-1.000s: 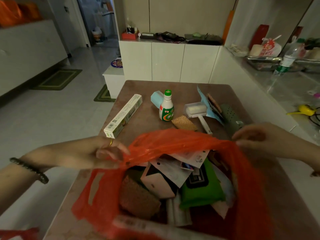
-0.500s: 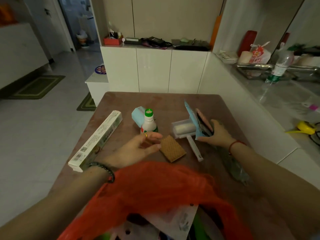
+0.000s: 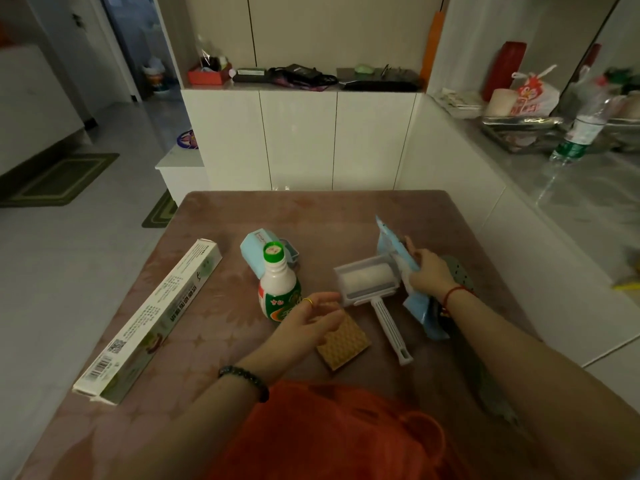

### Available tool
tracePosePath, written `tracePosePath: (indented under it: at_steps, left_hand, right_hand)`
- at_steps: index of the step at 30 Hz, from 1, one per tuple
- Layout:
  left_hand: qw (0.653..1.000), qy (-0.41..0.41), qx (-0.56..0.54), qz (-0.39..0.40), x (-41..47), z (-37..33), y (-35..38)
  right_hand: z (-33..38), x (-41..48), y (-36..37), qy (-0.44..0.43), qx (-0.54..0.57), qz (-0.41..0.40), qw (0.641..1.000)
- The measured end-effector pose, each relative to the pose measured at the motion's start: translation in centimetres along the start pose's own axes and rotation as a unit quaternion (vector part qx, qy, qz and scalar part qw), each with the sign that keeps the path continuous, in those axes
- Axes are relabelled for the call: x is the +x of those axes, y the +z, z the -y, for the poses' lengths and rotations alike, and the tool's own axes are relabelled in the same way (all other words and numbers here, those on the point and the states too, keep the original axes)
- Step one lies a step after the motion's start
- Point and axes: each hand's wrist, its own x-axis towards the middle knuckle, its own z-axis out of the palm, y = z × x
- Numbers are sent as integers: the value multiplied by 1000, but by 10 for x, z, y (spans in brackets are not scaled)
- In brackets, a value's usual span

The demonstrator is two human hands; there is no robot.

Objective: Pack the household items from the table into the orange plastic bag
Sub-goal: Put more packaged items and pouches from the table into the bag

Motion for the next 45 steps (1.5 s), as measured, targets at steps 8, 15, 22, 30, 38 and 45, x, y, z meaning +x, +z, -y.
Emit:
tracePosePath:
  at_steps: [8, 15, 22, 30, 38, 45]
  left_hand:
    - [989, 3, -148, 19, -47, -42, 28]
    - [876, -30, -482, 11, -136, -60, 65]
    - [902, -18, -399, -163, -194, -6, 19]
    - [845, 109, -501, -155, -247, 20, -41]
    - [966, -21, -255, 40, -265, 27, 28]
    - [968, -103, -126, 193, -247, 17, 68]
  right_hand:
    - [21, -120, -45, -193, 94, -229, 950]
    - [40, -284, 11, -435, -65, -235, 867]
    - [25, -348, 3, -476, 3, -17, 879]
    - [-47, -369, -24, -159, -80, 27, 984]
    - [-78, -364, -35, -61, -101, -79, 990]
    - [-60, -362, -76, 6, 111, -80, 991]
